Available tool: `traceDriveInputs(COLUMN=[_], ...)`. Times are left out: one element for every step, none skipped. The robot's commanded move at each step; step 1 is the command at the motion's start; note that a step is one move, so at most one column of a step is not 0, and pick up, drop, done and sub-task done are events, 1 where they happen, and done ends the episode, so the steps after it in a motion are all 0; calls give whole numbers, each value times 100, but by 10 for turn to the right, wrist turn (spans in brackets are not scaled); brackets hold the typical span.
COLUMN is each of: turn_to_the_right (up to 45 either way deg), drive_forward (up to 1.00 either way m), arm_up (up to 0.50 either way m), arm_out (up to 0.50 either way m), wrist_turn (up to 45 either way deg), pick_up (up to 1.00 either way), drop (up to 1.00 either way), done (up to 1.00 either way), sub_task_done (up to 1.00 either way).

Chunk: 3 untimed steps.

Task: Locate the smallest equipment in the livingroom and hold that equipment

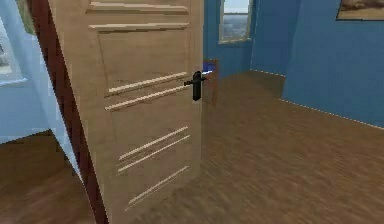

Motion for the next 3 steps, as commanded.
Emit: traceDriveInputs(turn_to_the_right=[450, 0, 30], drive_forward=[0, 75, 0], arm_up=[0, 0, 0], arm_out=[0, 0, 0], wrist_turn=[0, 0, 0], pick_up=[0, 0, 0], drop=[0, 0, 0], done=[0, 0, 0], sub_task_done=[0, 0, 0])
